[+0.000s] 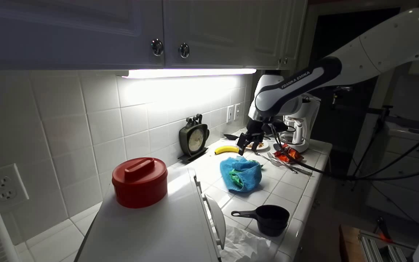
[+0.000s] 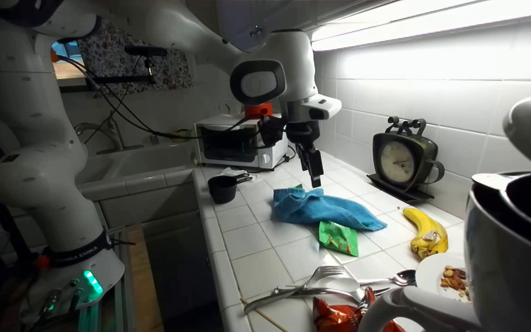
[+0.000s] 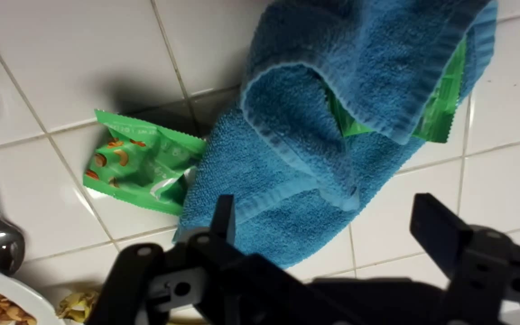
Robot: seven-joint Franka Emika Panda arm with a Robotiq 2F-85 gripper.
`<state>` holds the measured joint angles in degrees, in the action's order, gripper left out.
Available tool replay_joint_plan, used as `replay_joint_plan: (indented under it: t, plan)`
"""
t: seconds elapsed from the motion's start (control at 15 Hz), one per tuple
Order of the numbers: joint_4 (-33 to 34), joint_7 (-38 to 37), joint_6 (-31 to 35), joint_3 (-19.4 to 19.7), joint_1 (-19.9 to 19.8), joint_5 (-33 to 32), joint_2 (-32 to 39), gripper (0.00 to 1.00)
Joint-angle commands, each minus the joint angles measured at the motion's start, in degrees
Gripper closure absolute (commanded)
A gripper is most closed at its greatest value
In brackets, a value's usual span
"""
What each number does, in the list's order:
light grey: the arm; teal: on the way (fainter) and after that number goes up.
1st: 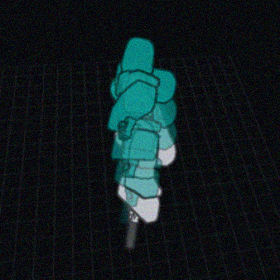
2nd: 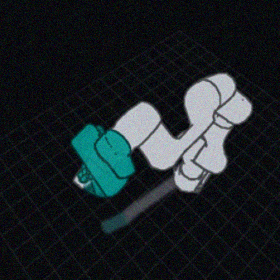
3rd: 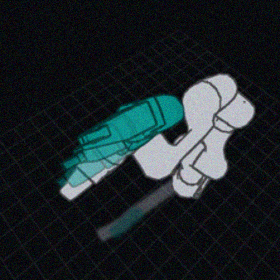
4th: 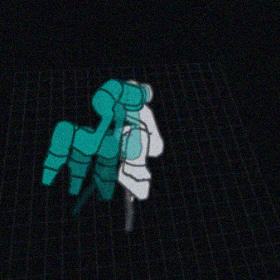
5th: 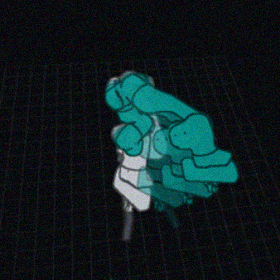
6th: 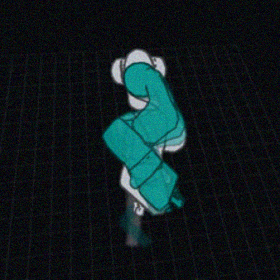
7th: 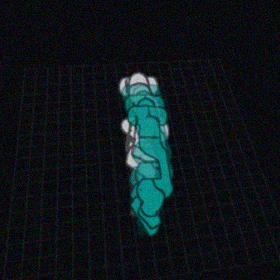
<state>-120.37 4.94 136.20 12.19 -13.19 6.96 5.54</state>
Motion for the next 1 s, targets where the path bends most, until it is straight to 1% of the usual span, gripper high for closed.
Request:
replay_joint_plan:
  t: [0.0,0.27,0.47,0.53,0.6,0.8,0.93]
  plan:
    - [-1.33,-3.78,-5.63,0.67,0.15,-4.12,-1.52,0.00]
    - [-1.74,-4.58,-8.55,0.63,0.30,-5.08,-0.58,0.00]
    - [-2.32,-5.31,-9.04,0.55,0.46,-5.58,0.41,0.00]
    - [-2.52,-5.42,-8.47,0.56,0.46,-5.66,0.79,0.12]
    - [-2.79,-5.11,-7.38,0.53,0.39,-5.11,1.17,0.26]
    - [-3.28,-4.14,-4.25,0.38,0.29,-4.10,2.19,0.50]
    - [-3.56,-3.95,-2.12,0.22,0.35,-3.89,2.50,0.62]
